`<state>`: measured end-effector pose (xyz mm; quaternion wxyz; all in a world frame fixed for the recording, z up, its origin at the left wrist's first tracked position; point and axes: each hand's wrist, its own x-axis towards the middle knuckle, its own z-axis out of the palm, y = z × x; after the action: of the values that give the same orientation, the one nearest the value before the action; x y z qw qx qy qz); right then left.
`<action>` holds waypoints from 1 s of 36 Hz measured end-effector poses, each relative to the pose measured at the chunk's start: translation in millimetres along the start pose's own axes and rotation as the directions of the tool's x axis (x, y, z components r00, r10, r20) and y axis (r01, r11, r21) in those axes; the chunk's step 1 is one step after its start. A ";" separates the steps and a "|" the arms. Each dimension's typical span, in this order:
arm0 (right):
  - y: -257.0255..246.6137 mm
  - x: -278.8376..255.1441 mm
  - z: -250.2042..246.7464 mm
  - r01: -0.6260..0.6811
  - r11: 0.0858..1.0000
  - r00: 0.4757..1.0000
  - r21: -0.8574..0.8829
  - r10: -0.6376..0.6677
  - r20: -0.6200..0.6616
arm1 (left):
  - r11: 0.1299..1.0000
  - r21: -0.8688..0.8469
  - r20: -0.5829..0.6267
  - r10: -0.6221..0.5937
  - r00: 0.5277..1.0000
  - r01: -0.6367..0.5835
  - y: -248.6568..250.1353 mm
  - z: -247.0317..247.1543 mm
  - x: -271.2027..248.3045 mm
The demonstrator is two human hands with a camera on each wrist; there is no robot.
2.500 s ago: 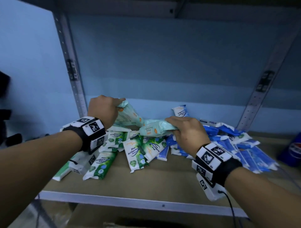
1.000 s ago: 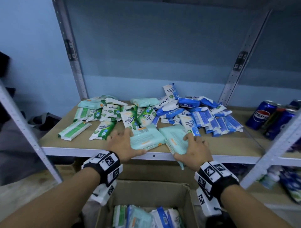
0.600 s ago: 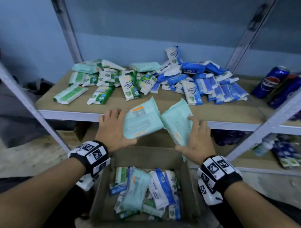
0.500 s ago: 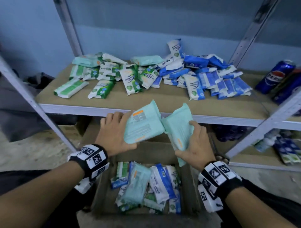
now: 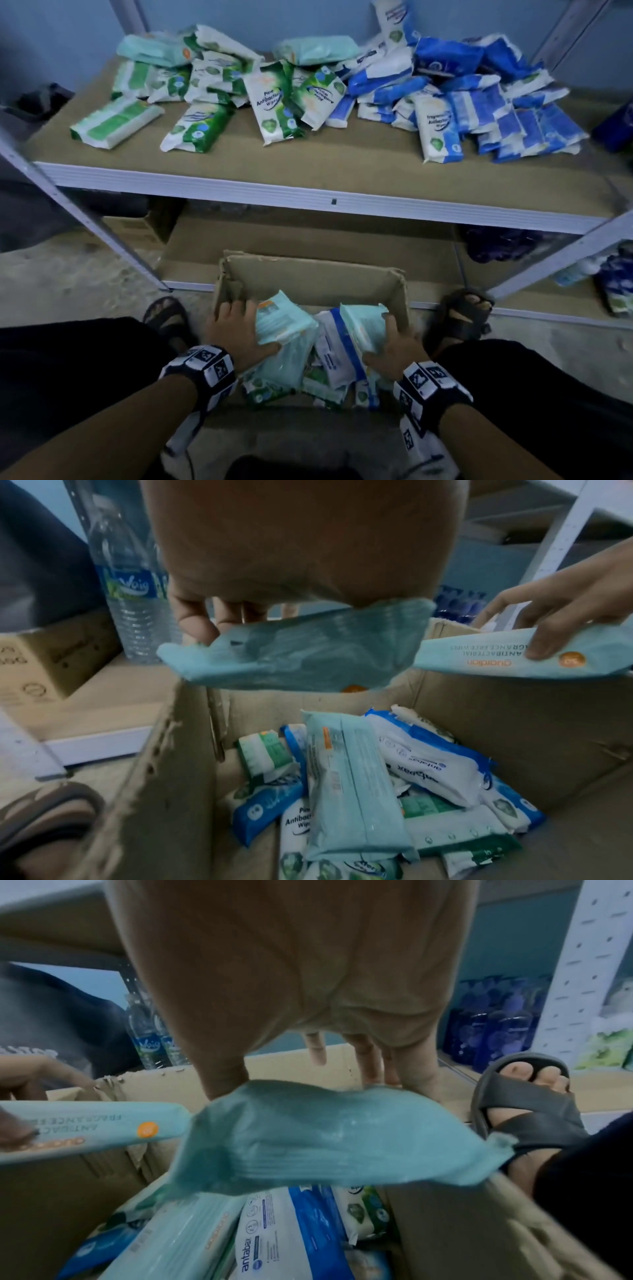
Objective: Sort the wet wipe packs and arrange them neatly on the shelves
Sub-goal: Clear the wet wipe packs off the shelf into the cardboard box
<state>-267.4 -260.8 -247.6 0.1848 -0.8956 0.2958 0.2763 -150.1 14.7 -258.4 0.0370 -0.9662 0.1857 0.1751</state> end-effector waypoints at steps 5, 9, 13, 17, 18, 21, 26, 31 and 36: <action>-9.9 22.5 9.7 -0.091 0.996 0.995 0.007 0.090 0.052 | 0.994 -0.005 0.105 -0.106 0.989 0.107 9.2 23.4 16.3; -14.2 47.0 30.7 -0.126 0.992 0.986 -0.024 0.128 0.111 | 0.979 -0.043 0.231 -0.183 0.956 0.198 16.2 45.5 30.3; -12.3 64.4 56.3 -0.186 0.981 0.965 -0.047 0.191 0.178 | 0.966 -0.065 0.291 -0.223 0.930 0.251 14.4 73.2 37.7; -5.2 67.8 67.7 -0.138 0.986 0.972 -0.095 0.153 0.178 | 0.931 -0.197 0.422 -0.202 0.884 0.306 5.8 87.9 46.9; -4.0 68.9 69.3 -0.126 0.984 0.972 -0.127 0.148 0.185 | 0.927 -0.213 0.437 -0.191 0.879 0.307 4.9 90.2 49.7; -3.7 75.5 73.6 -0.082 0.966 0.971 -0.246 0.132 0.198 | 0.930 -0.225 0.427 -0.175 0.887 0.292 8.5 93.3 56.7; -7.6 95.3 81.1 -0.118 0.979 0.960 -0.163 0.155 0.232 | 0.917 -0.224 0.467 -0.195 0.862 0.329 16.4 98.0 65.2; -4.3 104.9 81.8 -0.149 0.978 0.963 -0.147 0.178 0.204 | 0.923 -0.205 0.471 -0.198 0.860 0.325 19.7 103.8 67.3; -5.8 105.4 85.5 -0.158 0.981 0.964 -0.112 0.178 0.200 | 0.925 -0.172 0.485 -0.219 0.846 0.338 23.2 109.1 76.2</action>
<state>-225.8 -259.2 -376.9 0.1480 -0.8411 0.3362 0.3971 -127.9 -18.3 -387.4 -0.0178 -0.9109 0.0046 0.4121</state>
